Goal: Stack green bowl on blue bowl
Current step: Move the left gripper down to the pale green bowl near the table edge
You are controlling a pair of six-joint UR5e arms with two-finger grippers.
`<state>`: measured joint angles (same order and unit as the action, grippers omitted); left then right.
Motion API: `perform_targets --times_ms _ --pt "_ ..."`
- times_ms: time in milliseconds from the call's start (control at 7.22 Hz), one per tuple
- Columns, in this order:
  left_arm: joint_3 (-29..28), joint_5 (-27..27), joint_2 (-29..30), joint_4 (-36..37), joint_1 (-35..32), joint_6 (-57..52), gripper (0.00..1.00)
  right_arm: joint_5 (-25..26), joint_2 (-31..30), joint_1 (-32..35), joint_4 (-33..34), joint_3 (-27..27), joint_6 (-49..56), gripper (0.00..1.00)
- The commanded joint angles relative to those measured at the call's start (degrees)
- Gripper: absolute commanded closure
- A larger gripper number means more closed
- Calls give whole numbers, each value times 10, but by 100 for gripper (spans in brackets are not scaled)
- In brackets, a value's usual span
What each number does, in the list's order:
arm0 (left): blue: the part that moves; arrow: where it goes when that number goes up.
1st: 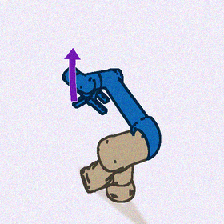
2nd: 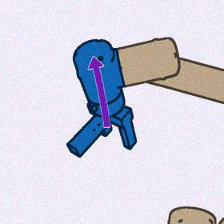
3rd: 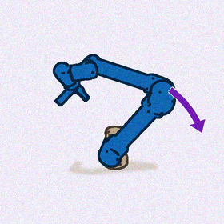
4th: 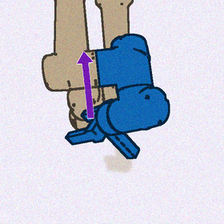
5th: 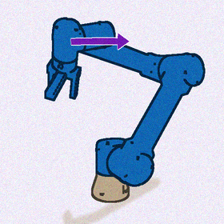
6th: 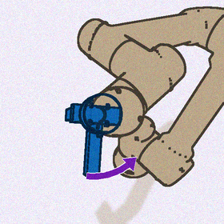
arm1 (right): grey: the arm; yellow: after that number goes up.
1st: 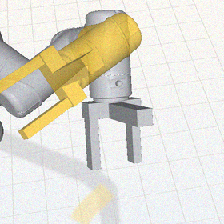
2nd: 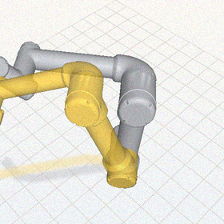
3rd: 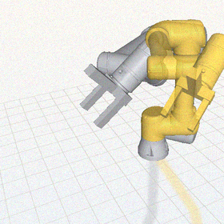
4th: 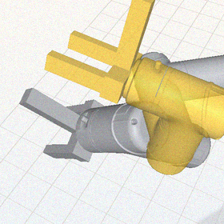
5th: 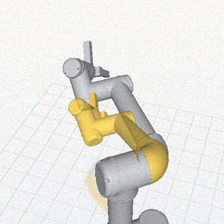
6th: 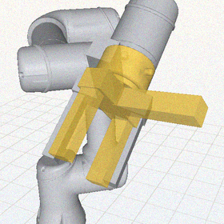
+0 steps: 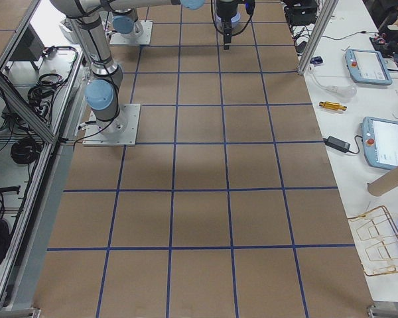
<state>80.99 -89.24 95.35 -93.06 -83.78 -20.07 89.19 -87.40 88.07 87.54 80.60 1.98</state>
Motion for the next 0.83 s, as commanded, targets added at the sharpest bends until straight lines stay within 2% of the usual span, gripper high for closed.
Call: perform_targets --times_ms 0,277,554,692 --pt "-4 -4 -1 -20 105 -202 0 0 0 0 0 0 0 0" --pt "-18 -8 35 -16 245 -467 0 0 0 0 0 0 0 0" --pt "-51 -73 117 76 302 -670 0 1 0 0 0 0 0 0" --pt "-92 -83 174 121 329 -786 0 1 0 0 0 0 0 0"
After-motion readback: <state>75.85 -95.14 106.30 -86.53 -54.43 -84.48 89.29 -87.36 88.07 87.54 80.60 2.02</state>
